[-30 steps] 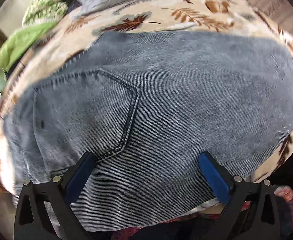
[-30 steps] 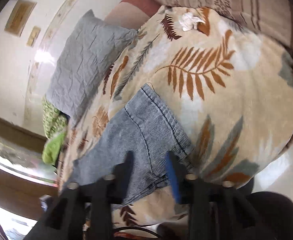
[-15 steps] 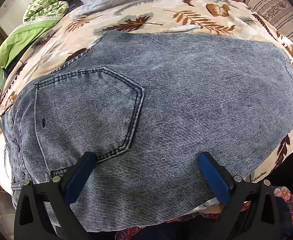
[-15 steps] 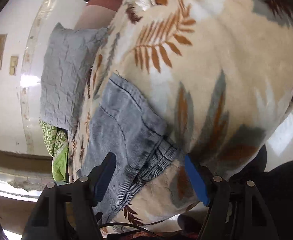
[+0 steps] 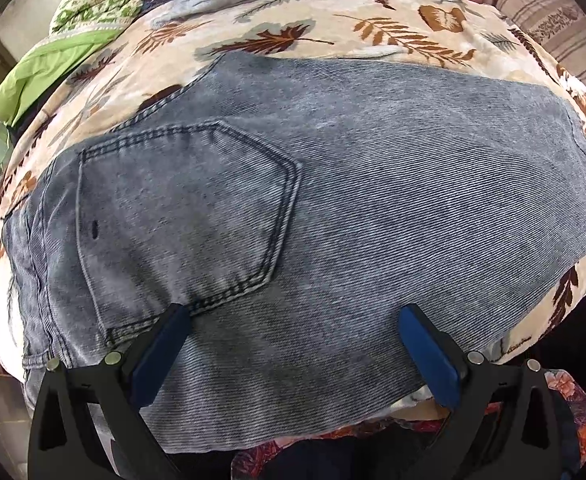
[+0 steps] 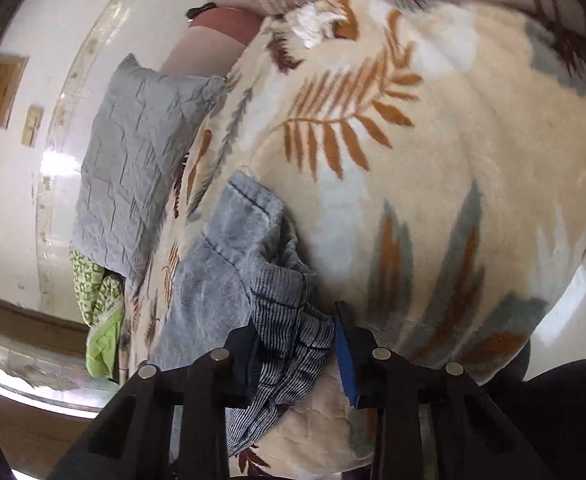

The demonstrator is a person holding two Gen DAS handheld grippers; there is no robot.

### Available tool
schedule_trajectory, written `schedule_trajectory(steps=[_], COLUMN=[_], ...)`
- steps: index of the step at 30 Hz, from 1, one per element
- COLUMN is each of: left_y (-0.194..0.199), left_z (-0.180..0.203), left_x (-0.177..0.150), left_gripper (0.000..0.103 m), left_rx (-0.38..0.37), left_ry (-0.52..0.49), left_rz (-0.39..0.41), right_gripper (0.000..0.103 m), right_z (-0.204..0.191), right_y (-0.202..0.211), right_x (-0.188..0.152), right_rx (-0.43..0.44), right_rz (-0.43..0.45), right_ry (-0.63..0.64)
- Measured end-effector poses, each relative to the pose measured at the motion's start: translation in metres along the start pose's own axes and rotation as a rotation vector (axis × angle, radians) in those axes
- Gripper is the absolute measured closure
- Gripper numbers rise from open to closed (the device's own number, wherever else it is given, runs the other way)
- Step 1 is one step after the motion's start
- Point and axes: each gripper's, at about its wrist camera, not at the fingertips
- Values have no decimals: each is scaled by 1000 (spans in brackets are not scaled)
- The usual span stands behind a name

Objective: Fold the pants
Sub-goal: 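Grasp the jeans leg ends with the right gripper and lift them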

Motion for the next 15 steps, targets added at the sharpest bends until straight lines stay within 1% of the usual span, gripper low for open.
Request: schedule_trajectory(steps=[3, 6, 10, 15], left_y=[4, 12, 23, 34], left_z=[-10, -20, -33, -48], left_x=[-3, -5, -9, -17], left_gripper=[0, 0, 0, 0], left_rx=[-10, -26, -31, -29], left_ry=[27, 57, 71, 96], left_rz=[3, 25, 52, 72], right_gripper=[70, 70, 70, 70], right_z=[-30, -64, -105, -143], right_y=[11, 20, 15, -11], right_x=[-9, -26, -59, -109], right_rx=[11, 16, 31, 21], right_rz=[34, 48, 13, -57], right_ry=[113, 236, 362, 517])
Point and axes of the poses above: each gripper's, at about its wrist camera, not at the fingertips, and y roughly against the way its jaws point, z to its right, x to its top, and after that the axes turned 15 degrees about -y, right-handed
